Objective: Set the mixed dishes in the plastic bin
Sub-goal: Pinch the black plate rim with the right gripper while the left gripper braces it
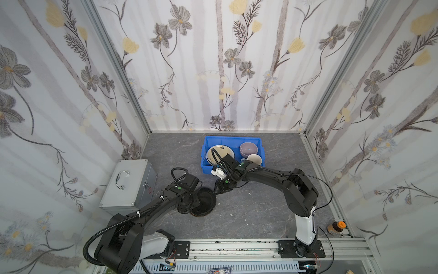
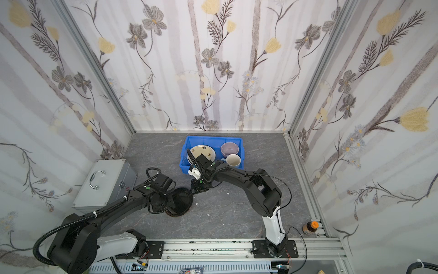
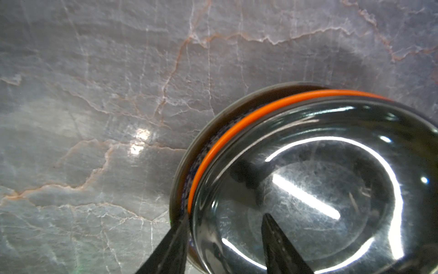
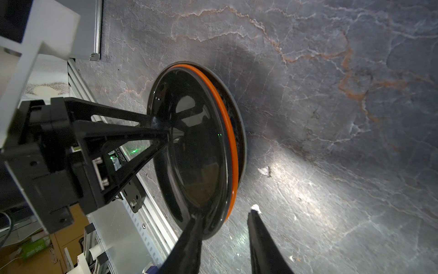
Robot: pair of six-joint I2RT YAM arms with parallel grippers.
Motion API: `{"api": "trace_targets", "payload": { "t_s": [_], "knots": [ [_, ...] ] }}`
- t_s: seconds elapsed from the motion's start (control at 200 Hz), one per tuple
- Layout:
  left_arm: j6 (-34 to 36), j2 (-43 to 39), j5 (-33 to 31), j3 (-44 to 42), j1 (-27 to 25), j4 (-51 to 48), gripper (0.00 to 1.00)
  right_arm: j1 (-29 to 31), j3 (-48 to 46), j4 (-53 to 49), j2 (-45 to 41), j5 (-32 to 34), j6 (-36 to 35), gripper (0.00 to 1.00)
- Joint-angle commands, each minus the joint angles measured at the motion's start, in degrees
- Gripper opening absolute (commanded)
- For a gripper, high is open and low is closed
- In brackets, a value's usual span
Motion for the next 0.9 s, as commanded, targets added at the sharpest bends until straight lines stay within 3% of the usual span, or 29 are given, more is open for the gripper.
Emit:
{"api": "trace_targets", "payload": {
  "t_s": [0.0,0.504,0.894],
  "knots": [
    [0.6,0.5,0.4,0.4,0.1,0.8,0.51,0.0,0.7,0.5,0.6,-1.0,-0.6,0.34],
    [0.5,1.1,0.7,1.1,0.1,1.6,0.51,0.5,2.5,-0.1,2.0,-1.5,-0.8,0.18],
    [0.5,3.1,1.2,2.1,0.1,2.8,0.49,0.5,3.6,-0.5,3.3,-3.9,-1.6,0.17]
  ]
}}
